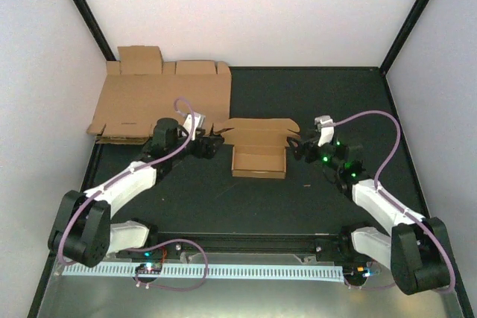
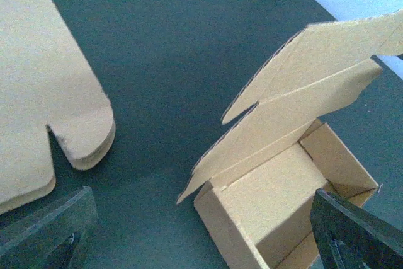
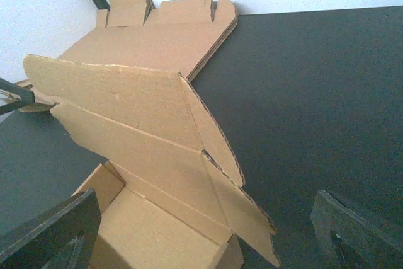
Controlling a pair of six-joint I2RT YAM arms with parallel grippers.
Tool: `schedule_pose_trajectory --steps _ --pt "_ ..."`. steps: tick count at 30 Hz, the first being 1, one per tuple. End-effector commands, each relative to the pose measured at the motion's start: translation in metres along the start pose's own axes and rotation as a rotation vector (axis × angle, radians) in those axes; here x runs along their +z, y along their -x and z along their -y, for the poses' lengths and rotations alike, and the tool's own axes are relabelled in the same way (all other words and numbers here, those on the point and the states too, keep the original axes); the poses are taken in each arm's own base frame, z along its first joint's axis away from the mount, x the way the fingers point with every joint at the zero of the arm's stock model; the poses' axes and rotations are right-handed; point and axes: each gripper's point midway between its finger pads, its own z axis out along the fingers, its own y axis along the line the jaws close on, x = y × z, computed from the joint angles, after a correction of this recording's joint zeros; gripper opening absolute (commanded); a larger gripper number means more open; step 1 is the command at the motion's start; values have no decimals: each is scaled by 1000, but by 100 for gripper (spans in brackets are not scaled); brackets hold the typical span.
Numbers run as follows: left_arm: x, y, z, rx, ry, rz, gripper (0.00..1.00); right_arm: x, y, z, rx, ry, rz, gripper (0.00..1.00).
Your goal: Fold the paper box
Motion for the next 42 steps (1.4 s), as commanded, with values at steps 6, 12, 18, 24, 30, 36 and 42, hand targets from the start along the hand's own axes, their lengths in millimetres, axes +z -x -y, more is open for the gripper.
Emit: schedule_pose_trajectory --steps 6,12,18,24,30,36,42 --pt "23 21 2 40 -61 -9 87 6 22 16 -57 -68 39 95" --pt "38 16 6 31 -125 -54 81 15 13 17 -37 -31 -12 90" --pt "40 17 16 40 -178 -54 57 22 5 6 -22 58 -57 83" --pt "38 14 22 41 -184 -74 38 23 1 -5 -10 129 -102 74" --pt "34 2 24 25 -173 -106 29 17 -2 -10 12 142 -106 72" --pt "30 -2 32 17 -183 -108 25 12 -7 -17 47 167 -120 69" --pt "30 -7 47 5 -210 -127 21 6 -13 -19 94 167 -124 69"
